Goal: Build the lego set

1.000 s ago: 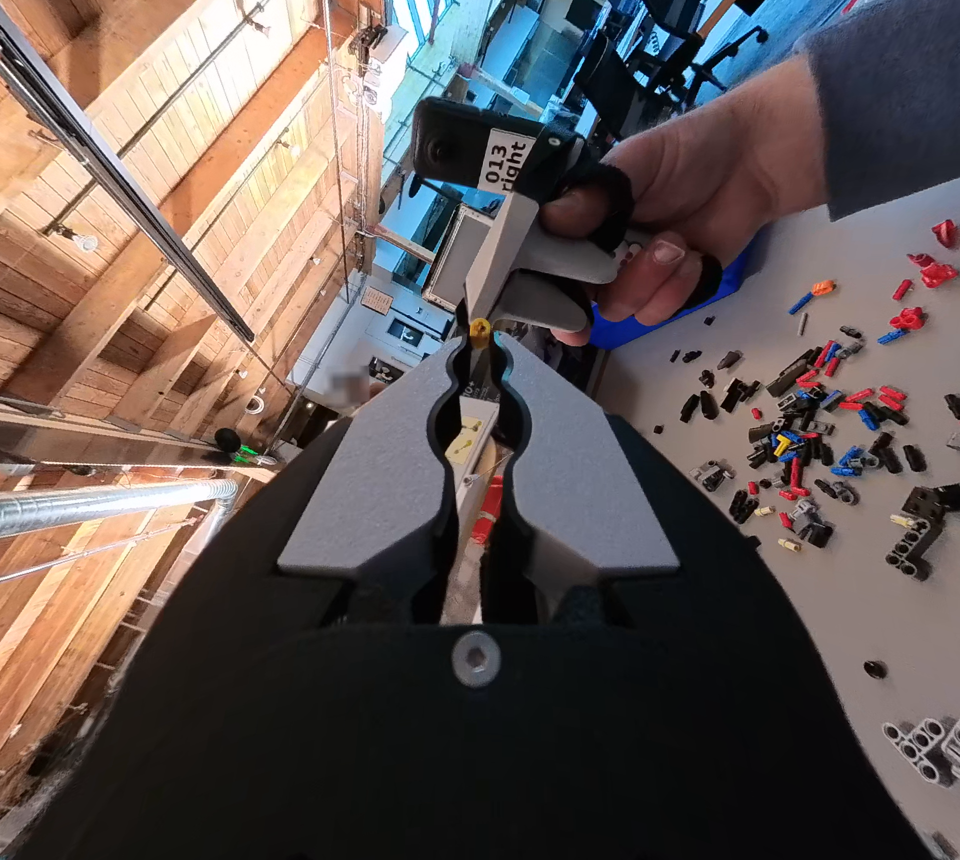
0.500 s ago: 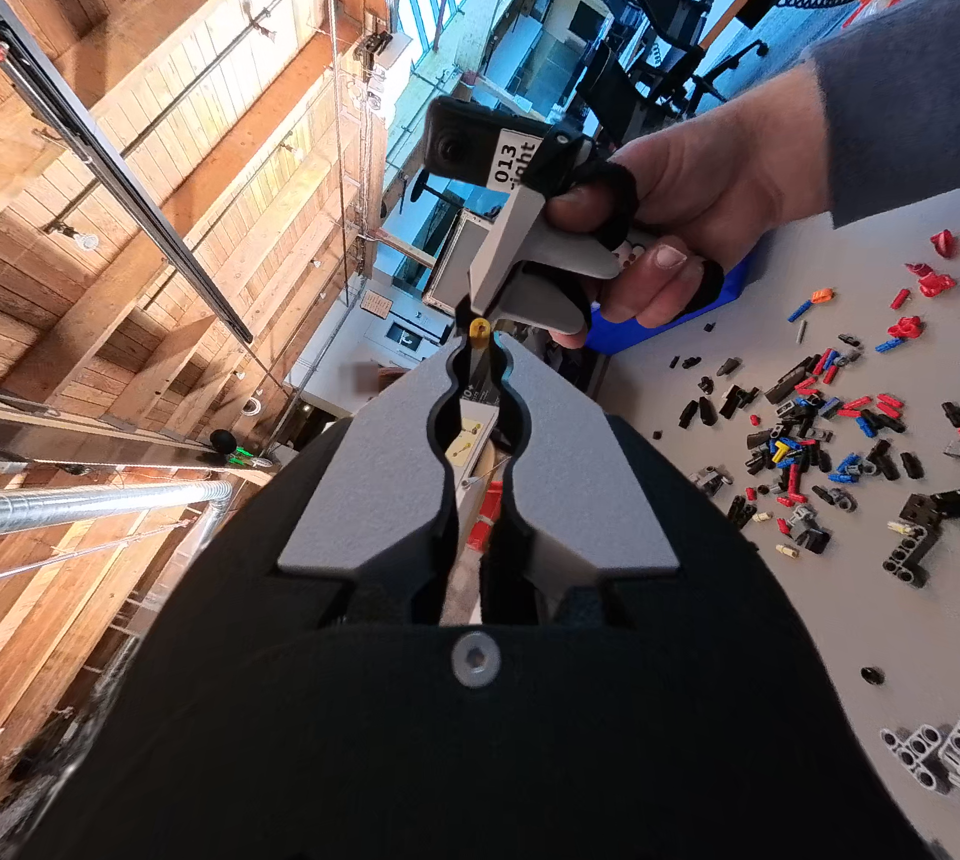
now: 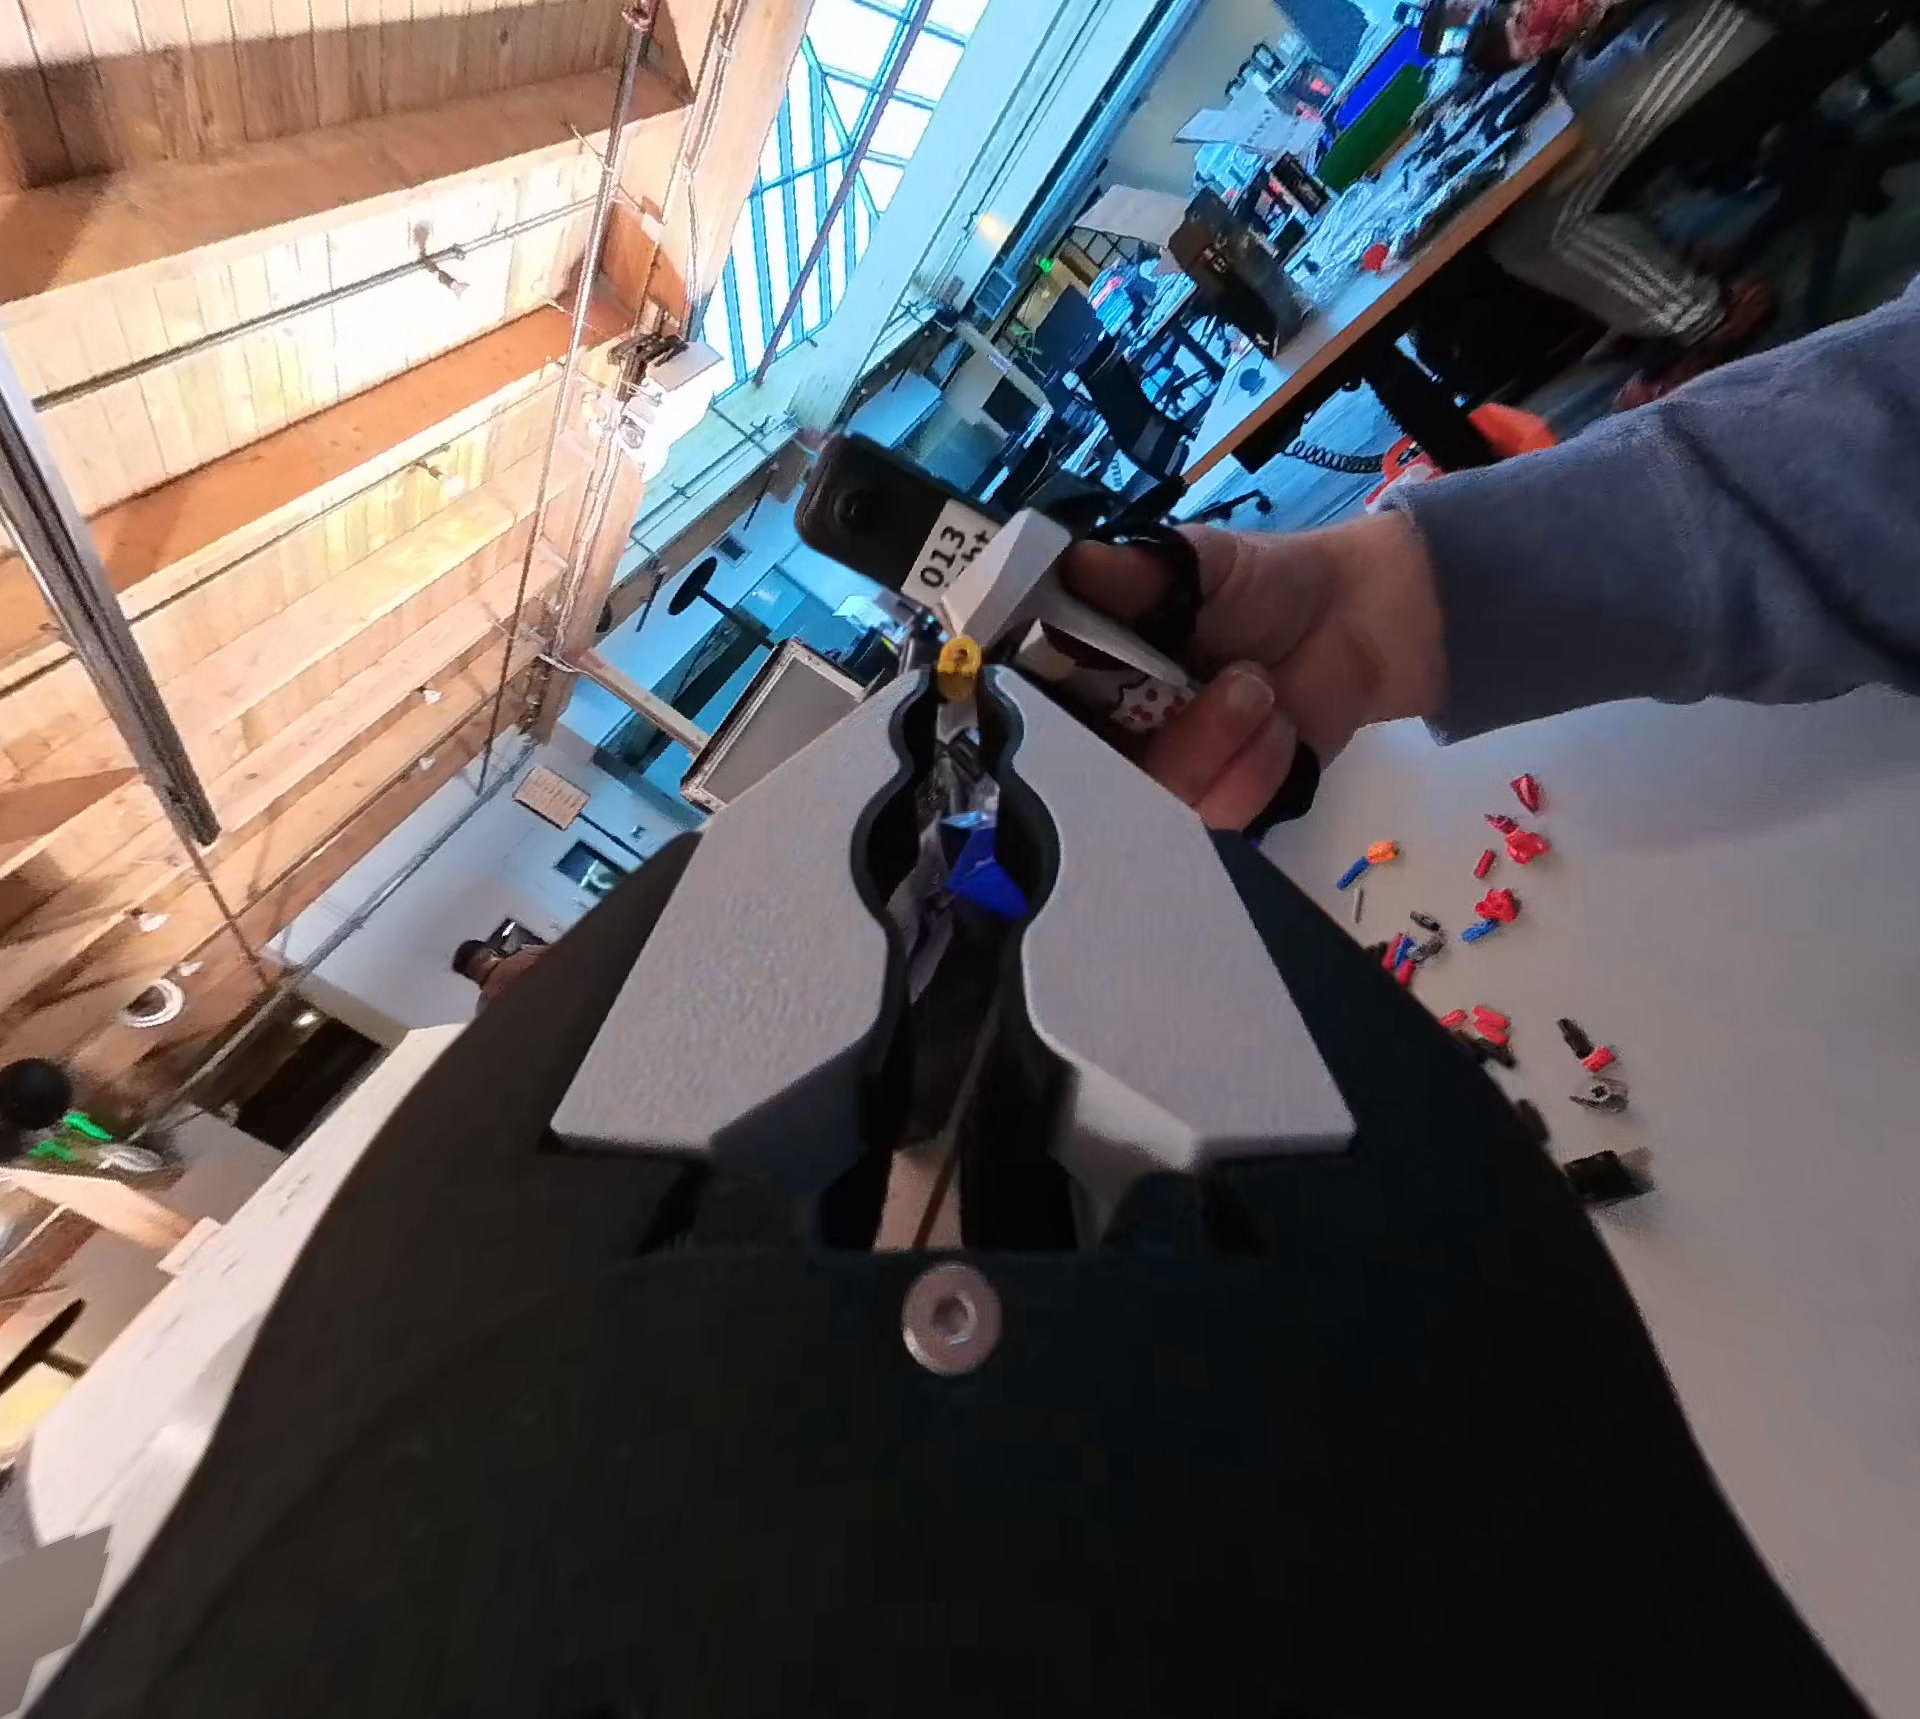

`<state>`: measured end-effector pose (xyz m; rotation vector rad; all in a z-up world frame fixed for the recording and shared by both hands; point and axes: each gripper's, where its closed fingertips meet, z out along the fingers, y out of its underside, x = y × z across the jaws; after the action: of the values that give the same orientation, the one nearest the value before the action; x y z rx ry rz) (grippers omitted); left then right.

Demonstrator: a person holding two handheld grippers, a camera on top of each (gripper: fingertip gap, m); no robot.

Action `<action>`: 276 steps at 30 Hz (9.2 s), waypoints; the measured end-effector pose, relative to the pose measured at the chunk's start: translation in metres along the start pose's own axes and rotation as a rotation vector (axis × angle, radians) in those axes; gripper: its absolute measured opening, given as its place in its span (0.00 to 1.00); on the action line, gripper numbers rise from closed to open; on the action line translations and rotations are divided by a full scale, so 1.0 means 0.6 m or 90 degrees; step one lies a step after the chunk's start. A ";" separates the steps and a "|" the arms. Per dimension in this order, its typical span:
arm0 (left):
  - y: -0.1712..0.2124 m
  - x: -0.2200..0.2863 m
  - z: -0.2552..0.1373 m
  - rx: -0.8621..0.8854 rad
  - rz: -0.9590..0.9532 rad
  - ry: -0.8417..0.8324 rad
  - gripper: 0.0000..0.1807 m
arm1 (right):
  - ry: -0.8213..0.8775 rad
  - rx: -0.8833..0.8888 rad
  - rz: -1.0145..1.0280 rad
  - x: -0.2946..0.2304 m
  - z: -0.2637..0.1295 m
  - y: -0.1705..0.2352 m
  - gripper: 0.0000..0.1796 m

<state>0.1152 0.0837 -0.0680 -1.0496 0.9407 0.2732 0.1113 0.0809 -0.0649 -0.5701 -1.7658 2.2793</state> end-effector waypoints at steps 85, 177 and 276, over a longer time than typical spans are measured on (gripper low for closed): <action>0.032 0.068 -0.052 -0.125 -0.009 0.166 0.03 | 0.140 -0.053 0.029 -0.002 0.025 0.092 0.02; 0.117 0.127 -0.055 -0.183 -0.157 0.231 0.03 | 0.192 0.049 0.143 0.044 -0.014 0.177 0.01; 0.072 0.159 -0.057 0.069 -0.947 0.499 0.05 | 0.457 -0.380 -0.592 0.025 0.004 0.184 0.07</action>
<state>0.1281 0.0557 -0.1739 -1.5062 0.5852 -1.4801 0.1048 0.0553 -0.1733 -0.4248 -1.7357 0.7933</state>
